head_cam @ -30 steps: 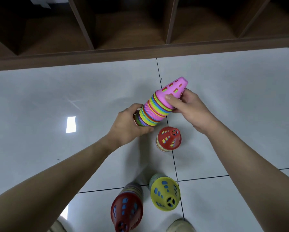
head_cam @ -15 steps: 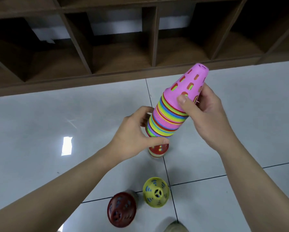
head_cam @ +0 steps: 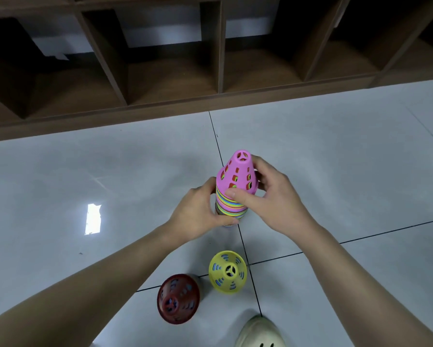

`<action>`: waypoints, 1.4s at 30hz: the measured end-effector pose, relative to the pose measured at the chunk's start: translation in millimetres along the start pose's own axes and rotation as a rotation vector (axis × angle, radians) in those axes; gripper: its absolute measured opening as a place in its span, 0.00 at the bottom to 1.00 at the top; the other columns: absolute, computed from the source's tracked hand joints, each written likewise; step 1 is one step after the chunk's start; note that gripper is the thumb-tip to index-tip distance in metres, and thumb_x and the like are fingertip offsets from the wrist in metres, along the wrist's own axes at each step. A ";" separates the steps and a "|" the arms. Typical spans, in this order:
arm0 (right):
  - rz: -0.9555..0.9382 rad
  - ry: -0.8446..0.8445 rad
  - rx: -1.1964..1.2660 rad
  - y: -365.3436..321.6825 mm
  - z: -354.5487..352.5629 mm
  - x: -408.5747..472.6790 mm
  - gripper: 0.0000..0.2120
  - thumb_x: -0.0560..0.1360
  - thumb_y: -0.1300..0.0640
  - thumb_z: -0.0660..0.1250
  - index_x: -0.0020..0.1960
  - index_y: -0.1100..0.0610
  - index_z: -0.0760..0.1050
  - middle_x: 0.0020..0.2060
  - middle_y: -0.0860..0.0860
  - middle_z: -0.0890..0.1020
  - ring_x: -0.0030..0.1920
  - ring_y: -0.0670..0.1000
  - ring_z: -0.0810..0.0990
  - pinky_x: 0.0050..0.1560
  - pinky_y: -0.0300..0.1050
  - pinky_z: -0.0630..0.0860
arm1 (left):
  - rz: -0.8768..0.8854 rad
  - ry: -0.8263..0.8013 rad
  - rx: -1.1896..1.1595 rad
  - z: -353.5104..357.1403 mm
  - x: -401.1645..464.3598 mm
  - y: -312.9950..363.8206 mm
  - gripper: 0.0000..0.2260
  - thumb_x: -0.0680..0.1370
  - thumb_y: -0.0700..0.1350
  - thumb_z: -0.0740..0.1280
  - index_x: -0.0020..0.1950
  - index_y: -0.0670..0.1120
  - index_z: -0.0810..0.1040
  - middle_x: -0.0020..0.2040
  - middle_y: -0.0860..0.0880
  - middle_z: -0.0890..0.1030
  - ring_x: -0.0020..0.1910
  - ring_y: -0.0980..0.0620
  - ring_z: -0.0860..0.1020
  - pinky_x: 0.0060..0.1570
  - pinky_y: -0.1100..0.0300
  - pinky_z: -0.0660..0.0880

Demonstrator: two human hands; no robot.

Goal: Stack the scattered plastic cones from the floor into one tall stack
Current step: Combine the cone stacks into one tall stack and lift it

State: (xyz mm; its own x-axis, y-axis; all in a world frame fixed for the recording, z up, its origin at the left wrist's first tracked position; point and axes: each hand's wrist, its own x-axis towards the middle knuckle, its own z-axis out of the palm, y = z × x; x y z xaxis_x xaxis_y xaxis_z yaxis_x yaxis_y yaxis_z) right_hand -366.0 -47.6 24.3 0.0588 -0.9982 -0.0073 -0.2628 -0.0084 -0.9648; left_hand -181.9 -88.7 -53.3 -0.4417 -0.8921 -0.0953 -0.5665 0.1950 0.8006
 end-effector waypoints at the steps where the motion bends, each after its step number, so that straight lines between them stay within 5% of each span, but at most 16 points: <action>1: 0.008 -0.006 -0.003 3.7 1.1 0.4 0.28 0.70 0.54 0.79 0.67 0.49 0.74 0.56 0.46 0.82 0.56 0.48 0.82 0.56 0.41 0.79 | 0.008 -0.002 0.026 1.8 1.0 -3.7 0.38 0.61 0.62 0.80 0.68 0.57 0.71 0.56 0.61 0.82 0.54 0.58 0.80 0.53 0.53 0.78; 6: 0.014 -0.036 -0.067 20.3 6.1 2.2 0.28 0.69 0.56 0.79 0.67 0.49 0.75 0.57 0.44 0.81 0.58 0.46 0.80 0.60 0.41 0.77 | 0.031 -0.009 0.127 8.2 6.8 -19.6 0.36 0.62 0.67 0.78 0.66 0.58 0.74 0.53 0.56 0.82 0.52 0.54 0.79 0.51 0.53 0.77; 21: 0.064 -0.022 -0.056 30.9 11.0 -8.0 0.26 0.72 0.55 0.77 0.67 0.47 0.73 0.56 0.43 0.83 0.58 0.45 0.81 0.60 0.41 0.78 | -0.024 -0.089 0.096 7.3 2.5 -27.8 0.36 0.66 0.61 0.79 0.70 0.58 0.71 0.61 0.57 0.81 0.58 0.55 0.78 0.56 0.52 0.77; 27: 0.093 0.071 -0.066 27.1 19.0 -31.5 0.40 0.70 0.40 0.72 0.77 0.46 0.59 0.69 0.38 0.71 0.71 0.39 0.70 0.72 0.45 0.68 | -0.148 -0.137 0.020 -21.9 -14.9 -40.1 0.24 0.72 0.55 0.77 0.64 0.48 0.78 0.57 0.53 0.82 0.51 0.52 0.80 0.53 0.59 0.76; 32: -0.166 0.220 -0.228 18.3 30.0 -83.0 0.31 0.72 0.45 0.68 0.72 0.55 0.65 0.70 0.49 0.70 0.72 0.52 0.69 0.69 0.56 0.70 | -0.175 -0.199 -0.020 -25.5 -36.8 -61.3 0.16 0.73 0.54 0.75 0.57 0.48 0.81 0.50 0.52 0.84 0.46 0.50 0.82 0.51 0.57 0.78; 36: -0.116 0.258 -0.309 26.8 27.7 -99.6 0.35 0.70 0.42 0.70 0.71 0.60 0.67 0.69 0.52 0.70 0.72 0.52 0.68 0.68 0.55 0.70 | -0.110 -0.253 0.040 -14.9 -45.6 -73.6 0.07 0.78 0.45 0.73 0.55 0.48 0.81 0.47 0.52 0.84 0.44 0.53 0.81 0.48 0.63 0.76; 42: -0.134 0.228 -0.286 28.9 29.9 -98.8 0.31 0.68 0.44 0.73 0.66 0.57 0.71 0.63 0.51 0.73 0.67 0.52 0.73 0.61 0.50 0.74 | -0.100 -0.253 -0.009 -7.9 -40.1 -72.2 0.07 0.78 0.43 0.72 0.53 0.53 0.80 0.46 0.52 0.84 0.41 0.56 0.79 0.45 0.69 0.73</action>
State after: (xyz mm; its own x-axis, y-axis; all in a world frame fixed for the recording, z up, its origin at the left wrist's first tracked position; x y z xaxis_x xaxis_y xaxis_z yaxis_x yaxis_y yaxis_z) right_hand -350.6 52.6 -10.7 -0.0967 -0.9743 0.2033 -0.5276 -0.1230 -0.8405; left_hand -117.8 -70.2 -102.6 -0.5440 -0.7765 -0.3180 -0.6103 0.1061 0.7850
